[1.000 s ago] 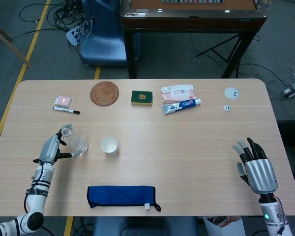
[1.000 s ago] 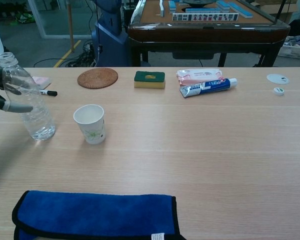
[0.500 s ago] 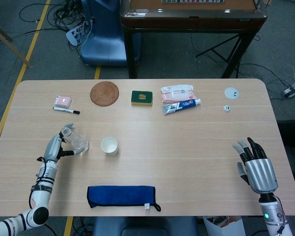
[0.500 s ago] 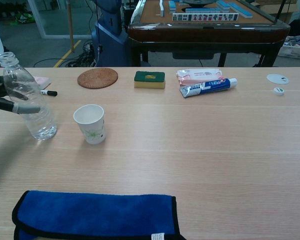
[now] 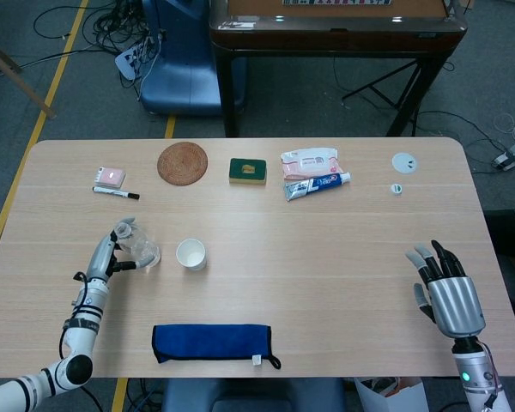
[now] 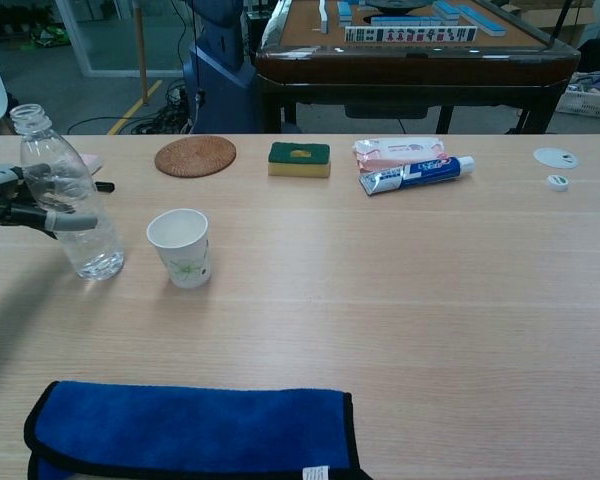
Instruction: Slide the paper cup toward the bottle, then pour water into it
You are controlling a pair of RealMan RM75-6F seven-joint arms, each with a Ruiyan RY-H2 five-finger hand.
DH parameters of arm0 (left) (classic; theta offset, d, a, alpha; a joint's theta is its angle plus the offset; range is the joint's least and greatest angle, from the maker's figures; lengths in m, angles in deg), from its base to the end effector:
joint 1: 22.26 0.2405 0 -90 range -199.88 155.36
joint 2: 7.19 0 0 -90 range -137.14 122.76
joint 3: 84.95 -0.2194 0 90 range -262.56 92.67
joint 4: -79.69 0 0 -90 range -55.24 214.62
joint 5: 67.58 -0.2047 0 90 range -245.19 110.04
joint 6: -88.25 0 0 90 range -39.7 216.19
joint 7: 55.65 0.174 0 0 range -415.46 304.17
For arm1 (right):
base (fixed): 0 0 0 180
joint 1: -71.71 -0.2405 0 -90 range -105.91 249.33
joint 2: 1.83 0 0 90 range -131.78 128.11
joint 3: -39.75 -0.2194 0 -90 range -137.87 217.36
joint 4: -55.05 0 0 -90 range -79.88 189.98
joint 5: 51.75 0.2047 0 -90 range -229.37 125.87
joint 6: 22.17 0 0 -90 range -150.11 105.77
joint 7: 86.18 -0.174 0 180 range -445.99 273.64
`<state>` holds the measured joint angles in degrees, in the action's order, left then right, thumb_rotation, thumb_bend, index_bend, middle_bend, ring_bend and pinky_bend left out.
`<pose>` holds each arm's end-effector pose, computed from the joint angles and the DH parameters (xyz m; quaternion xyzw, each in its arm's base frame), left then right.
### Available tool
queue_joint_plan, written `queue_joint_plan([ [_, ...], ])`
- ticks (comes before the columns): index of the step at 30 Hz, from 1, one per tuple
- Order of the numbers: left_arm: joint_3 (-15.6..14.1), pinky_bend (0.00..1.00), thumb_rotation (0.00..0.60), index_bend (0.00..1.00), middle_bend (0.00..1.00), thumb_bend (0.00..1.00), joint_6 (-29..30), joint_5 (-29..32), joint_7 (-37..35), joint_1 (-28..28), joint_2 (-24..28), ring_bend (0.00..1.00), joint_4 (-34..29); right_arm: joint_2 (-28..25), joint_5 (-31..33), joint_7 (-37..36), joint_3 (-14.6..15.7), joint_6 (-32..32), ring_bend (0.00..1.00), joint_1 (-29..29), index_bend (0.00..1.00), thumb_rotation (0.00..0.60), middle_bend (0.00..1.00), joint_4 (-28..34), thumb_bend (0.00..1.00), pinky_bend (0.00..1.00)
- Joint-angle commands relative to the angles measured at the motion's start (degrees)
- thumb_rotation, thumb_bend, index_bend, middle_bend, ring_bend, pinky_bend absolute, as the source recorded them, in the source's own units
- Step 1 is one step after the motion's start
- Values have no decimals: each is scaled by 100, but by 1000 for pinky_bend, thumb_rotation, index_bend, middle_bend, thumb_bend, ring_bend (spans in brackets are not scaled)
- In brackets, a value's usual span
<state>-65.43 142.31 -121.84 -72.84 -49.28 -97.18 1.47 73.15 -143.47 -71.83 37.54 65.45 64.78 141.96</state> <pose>-0.2310 0.3452 0.0115 -0.3966 -0.6768 -0.4740 0.3999 -0.2471 -0.2132 0.1009 0.6469 -0.2954 0.3823 0.5900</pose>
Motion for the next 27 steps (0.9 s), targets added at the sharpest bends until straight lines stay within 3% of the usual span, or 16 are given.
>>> queue_joint_plan([
  [1,-11,343,600,158,187,0,13,9,52,-40,-95,200,118,-5,4,-13,-2,-18,41,-5,227,600,180,4,520,190],
  [21,47,292,600,363,254,0,78,140,249,-127,-348,217,376,9,6,-12,-4,-89,41,-13,227,600,180,-7,520,190],
  [27,93,310,600,430,342,0,318,169,394,-130,-504,295,503,9,10,-16,-5,-105,41,-15,227,600,180,-6,519,191],
])
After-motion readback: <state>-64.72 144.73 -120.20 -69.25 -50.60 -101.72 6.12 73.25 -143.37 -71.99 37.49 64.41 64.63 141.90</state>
